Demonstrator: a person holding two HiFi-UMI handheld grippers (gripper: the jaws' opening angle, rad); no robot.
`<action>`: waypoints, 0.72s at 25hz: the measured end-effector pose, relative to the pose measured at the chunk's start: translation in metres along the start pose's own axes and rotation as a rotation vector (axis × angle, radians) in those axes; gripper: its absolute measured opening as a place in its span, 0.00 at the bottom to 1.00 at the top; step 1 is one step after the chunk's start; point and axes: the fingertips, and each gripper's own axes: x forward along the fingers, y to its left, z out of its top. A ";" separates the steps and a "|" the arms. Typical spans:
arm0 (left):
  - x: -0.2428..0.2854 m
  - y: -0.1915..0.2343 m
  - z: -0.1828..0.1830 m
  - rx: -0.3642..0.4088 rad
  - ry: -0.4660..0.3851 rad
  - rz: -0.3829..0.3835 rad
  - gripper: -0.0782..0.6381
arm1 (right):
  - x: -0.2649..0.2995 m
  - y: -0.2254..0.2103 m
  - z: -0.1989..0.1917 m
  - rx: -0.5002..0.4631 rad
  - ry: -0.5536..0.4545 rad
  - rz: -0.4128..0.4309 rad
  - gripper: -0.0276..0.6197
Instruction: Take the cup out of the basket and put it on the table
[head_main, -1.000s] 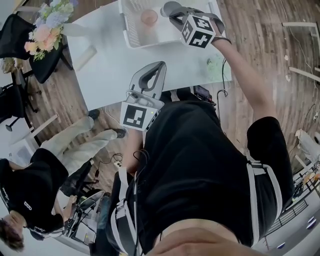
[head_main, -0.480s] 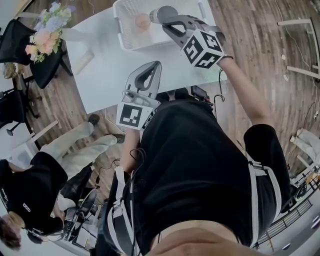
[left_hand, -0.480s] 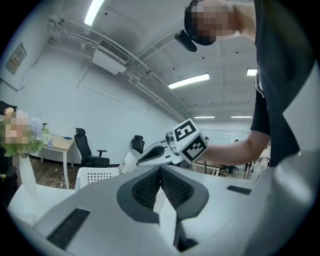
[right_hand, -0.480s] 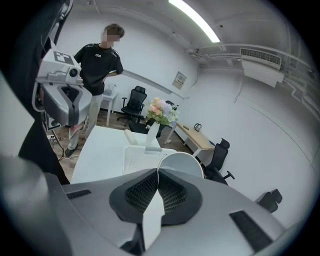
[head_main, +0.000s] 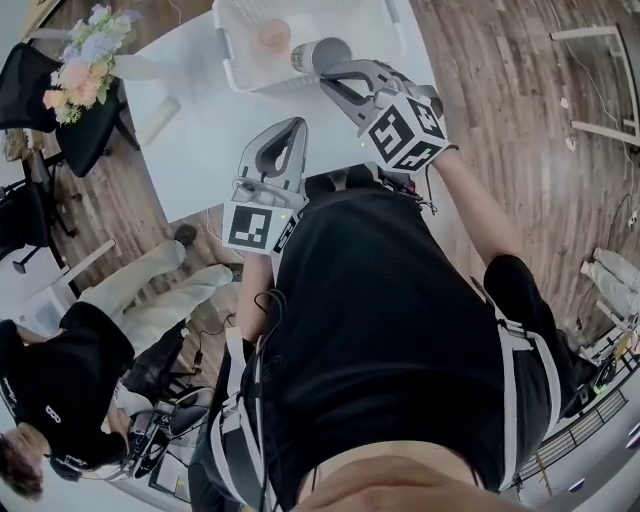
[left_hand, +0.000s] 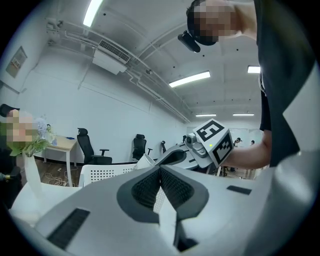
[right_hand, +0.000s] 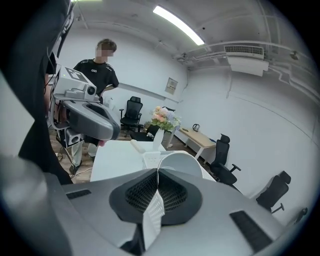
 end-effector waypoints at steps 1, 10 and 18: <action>-0.001 0.001 -0.001 0.002 0.001 0.005 0.14 | -0.001 0.004 0.000 0.006 -0.003 0.003 0.08; -0.019 0.009 -0.009 0.004 -0.007 0.065 0.14 | 0.001 0.049 -0.010 0.049 -0.006 0.075 0.08; -0.045 0.014 -0.018 -0.026 -0.016 0.122 0.14 | 0.042 0.100 -0.032 0.016 0.053 0.206 0.08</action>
